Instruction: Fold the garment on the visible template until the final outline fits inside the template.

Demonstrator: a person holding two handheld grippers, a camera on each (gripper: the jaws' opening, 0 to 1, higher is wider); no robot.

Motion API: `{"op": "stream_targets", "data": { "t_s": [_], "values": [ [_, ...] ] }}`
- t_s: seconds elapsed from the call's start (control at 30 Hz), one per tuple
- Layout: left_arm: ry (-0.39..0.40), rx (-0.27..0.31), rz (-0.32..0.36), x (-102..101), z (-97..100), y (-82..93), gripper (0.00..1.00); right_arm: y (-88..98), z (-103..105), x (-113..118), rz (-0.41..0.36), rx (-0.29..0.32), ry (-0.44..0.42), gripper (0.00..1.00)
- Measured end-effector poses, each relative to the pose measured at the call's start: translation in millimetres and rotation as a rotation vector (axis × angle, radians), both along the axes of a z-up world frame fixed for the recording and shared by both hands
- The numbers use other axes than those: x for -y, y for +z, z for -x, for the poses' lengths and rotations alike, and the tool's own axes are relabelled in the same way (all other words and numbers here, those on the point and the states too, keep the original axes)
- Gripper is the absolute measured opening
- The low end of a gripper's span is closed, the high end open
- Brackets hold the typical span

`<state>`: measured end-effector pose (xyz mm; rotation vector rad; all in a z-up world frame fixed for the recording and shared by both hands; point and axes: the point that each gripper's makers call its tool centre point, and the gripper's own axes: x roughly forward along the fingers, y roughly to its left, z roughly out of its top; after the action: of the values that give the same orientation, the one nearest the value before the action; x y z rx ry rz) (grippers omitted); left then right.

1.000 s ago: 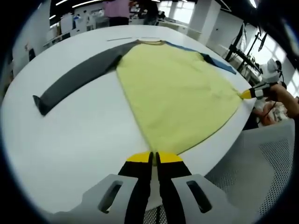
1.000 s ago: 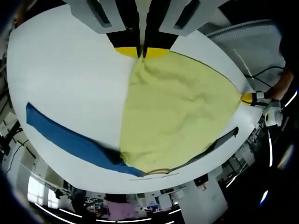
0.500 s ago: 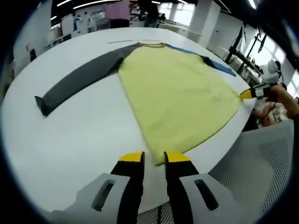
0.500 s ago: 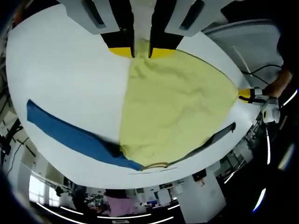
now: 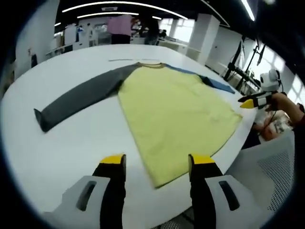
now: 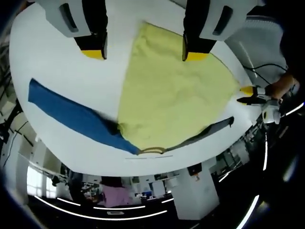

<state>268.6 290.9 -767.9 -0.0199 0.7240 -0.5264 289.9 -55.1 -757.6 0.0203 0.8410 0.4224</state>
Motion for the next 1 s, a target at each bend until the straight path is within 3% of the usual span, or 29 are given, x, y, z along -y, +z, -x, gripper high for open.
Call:
{"op": "stream_targets", "data": {
  "t_s": [0.17, 0.37, 0.77, 1.0],
  "values": [
    [-0.029, 0.084, 0.01, 6.0, -8.0, 12.6, 0.65, 7.3, -12.4, 10.1, -0.032, 0.03, -0.028, 0.74],
    [-0.052, 0.133, 0.017, 9.9, -14.0, 20.0, 0.76, 15.0, -30.1, 32.2, -0.042, 0.06, -0.077, 0.8],
    [-0.076, 0.171, 0.045, 16.5, -20.3, 24.2, 0.98, 27.8, -58.5, 84.3, 0.033, 0.119, -0.175, 0.84],
    [-0.098, 0.21, 0.047, 18.9, -25.7, 29.3, 0.99, 23.7, -74.4, 119.4, 0.067, 0.137, -0.242, 0.83]
  ]
}}
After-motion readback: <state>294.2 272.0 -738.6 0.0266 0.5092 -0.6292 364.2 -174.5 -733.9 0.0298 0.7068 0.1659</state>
